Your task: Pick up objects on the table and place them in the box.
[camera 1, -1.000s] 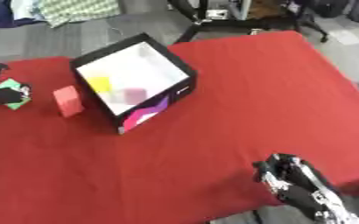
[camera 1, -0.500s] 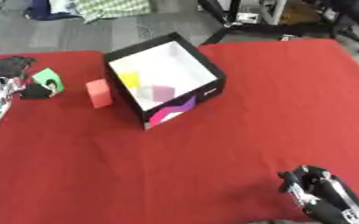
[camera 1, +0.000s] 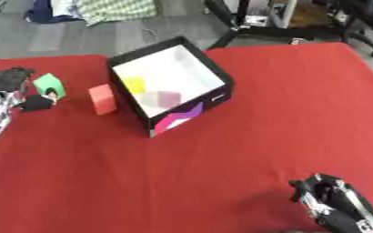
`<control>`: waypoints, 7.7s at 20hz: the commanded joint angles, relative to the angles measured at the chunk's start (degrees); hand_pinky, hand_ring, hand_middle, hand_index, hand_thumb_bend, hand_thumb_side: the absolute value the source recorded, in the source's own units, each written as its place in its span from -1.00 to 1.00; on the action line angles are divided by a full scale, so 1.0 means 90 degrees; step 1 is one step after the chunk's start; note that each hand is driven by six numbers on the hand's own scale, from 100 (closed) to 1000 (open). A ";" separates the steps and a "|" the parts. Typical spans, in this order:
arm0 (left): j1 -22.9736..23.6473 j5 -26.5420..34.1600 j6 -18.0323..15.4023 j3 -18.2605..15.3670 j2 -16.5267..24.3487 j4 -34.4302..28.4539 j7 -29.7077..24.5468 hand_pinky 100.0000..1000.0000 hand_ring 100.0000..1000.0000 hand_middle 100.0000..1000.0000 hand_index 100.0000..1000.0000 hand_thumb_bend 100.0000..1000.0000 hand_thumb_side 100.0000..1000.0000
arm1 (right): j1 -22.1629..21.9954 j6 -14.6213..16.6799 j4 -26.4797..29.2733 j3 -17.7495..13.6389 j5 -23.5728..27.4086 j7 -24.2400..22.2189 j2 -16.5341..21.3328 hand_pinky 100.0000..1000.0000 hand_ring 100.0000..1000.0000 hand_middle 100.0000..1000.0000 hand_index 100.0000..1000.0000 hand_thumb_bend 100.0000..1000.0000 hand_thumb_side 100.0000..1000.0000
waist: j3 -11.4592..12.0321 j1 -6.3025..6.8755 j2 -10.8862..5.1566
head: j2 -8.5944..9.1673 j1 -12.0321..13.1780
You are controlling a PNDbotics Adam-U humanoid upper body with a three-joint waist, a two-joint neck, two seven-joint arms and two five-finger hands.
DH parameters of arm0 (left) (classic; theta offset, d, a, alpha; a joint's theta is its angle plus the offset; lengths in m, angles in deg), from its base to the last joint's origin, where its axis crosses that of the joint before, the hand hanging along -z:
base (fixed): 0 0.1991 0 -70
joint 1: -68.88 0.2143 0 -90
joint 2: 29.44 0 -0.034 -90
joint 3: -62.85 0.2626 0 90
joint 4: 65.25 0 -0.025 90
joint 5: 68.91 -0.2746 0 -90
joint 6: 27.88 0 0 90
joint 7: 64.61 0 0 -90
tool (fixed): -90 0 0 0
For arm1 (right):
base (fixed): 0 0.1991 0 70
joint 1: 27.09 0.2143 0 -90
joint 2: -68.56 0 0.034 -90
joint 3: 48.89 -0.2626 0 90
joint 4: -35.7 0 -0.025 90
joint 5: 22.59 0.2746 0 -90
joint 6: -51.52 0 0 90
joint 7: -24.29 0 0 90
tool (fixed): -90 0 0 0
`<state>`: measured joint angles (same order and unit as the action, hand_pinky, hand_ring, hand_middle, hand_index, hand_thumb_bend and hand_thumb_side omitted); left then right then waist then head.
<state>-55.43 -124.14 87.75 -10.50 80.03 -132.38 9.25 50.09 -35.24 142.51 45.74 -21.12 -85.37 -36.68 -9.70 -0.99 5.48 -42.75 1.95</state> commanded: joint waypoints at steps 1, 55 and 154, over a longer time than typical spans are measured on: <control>-0.0095 0.0053 0.0070 -0.0082 0.0335 -0.0067 0.0269 0.65 0.63 0.82 1.00 -0.98 0.56 | 0.0062 0.0006 0.0144 0.0020 -0.0025 -0.0030 -0.0025 0.68 -0.18 -0.71 -0.20 -1.00 -0.78 | -0.0012 -0.0074 0.0076 | 0.0185 -0.0047; -0.0540 0.0497 0.0414 0.0115 -0.0166 0.0580 0.1519 0.59 0.46 0.65 0.92 -1.00 0.65 | 0.0133 -0.0021 0.0218 0.0058 -0.0109 -0.0117 -0.0198 0.68 -0.18 -0.71 -0.20 -1.00 -0.77 | -0.0048 -0.0236 0.0416 | 0.0571 -0.0150; -0.1560 0.0189 -0.0652 0.1736 -0.0836 -0.2267 0.1300 0.60 0.51 0.70 0.98 -0.72 1.00 | 0.0138 -0.0034 0.0181 0.0064 -0.0045 -0.0194 -0.0157 0.68 -0.18 -0.71 -0.20 -1.00 -0.78 | -0.0039 -0.0214 0.0312 | 0.0530 -0.0265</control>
<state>-68.60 -123.25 81.47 6.30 70.52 -150.68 21.18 51.25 -35.67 143.26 46.43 -21.78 -87.12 -38.71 -10.09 -2.89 9.51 -38.09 -0.18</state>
